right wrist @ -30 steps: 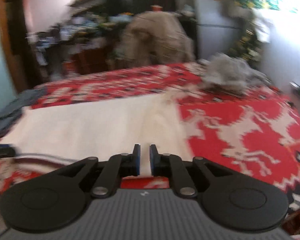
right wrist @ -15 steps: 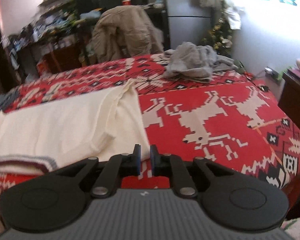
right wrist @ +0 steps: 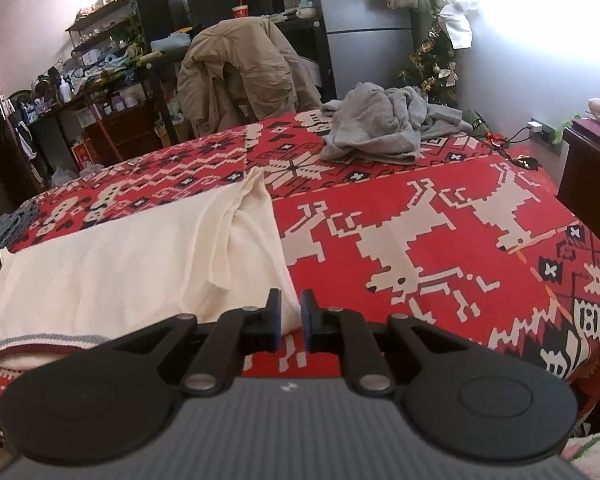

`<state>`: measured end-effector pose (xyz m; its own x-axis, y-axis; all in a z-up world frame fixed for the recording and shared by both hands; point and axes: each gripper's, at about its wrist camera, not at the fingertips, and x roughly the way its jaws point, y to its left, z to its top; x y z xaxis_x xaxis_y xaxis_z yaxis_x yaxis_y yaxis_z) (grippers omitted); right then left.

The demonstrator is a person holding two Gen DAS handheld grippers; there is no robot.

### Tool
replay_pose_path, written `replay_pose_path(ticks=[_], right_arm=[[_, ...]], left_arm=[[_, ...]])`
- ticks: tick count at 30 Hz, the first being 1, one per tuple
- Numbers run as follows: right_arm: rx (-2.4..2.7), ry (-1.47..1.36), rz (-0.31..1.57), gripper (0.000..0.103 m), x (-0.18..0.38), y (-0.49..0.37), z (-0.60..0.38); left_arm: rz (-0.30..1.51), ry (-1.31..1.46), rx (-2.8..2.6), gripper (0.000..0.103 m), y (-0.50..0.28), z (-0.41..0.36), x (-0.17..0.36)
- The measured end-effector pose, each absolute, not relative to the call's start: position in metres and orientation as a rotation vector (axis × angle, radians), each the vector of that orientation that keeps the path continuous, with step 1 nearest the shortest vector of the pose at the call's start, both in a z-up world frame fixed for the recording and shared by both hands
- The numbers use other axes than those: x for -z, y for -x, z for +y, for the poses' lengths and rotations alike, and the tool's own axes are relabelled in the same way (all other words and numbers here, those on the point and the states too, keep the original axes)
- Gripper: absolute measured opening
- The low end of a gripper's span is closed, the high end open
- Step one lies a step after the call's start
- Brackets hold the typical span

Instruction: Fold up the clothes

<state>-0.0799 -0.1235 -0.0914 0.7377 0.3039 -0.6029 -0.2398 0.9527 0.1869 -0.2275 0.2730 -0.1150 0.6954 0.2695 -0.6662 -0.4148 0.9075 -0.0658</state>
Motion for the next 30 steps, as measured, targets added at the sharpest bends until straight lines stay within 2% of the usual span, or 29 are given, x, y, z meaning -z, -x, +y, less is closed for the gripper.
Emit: replay_pose_path(ticks=[3, 4, 13, 22, 30], right_arm=[[-0.298, -0.101, 0.669, 0.014, 0.089, 0.082, -0.122], [-0.295, -0.100, 0.665, 0.018, 0.088, 0.083, -0.120], [-0.388, 0.041, 0.540, 0.018, 0.073, 0.087, -0.078], [-0.515, 0.069, 0.481, 0.018, 0.063, 0.051, -0.013], [-0.494, -0.022, 0.623, 0.018, 0.086, -0.001, -0.001]], left_arm=[[0.642, 0.262, -0.385, 0.009, 0.230, 0.276, 0.106], [0.625, 0.274, -0.384, 0.009, 0.230, 0.276, 0.104], [0.594, 0.160, -0.278, 0.009, 0.180, 0.245, 0.098], [0.611, 0.158, -0.232, 0.009, 0.109, 0.245, 0.109], [0.678, 0.271, -0.238, 0.009, 0.086, 0.275, 0.124]])
